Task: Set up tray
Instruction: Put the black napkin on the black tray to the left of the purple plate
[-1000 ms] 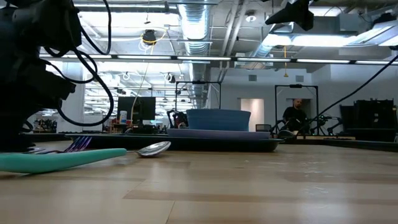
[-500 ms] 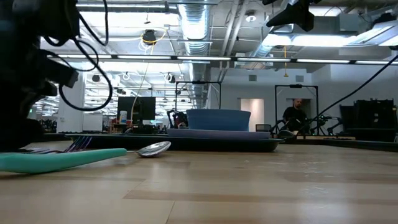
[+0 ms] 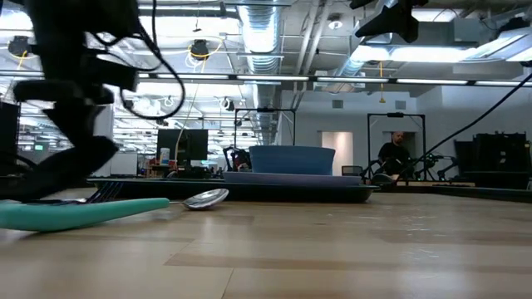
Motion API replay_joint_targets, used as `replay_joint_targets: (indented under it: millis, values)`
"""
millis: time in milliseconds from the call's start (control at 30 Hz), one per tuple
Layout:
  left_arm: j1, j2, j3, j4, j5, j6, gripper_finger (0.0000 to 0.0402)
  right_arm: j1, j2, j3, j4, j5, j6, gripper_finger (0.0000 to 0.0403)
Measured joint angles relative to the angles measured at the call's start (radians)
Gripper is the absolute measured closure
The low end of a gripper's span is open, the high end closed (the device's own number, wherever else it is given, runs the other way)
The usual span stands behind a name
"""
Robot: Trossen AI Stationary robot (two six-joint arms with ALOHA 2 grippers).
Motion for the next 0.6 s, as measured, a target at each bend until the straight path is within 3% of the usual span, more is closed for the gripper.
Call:
replay_joint_targets:
  millis: [367, 600]
  values:
    - [0.334, 0.098, 0.081, 0.179, -0.023, 0.388, 0.0401, 0.000, 0.000, 0.000, 0.007, 0.004, 0.000, 0.0148]
    - [0.529, 0.248, 0.177, 0.305, 0.010, 0.570, 0.0401, 0.000, 0.000, 0.000, 0.007, 0.026, 0.000, 0.0148]
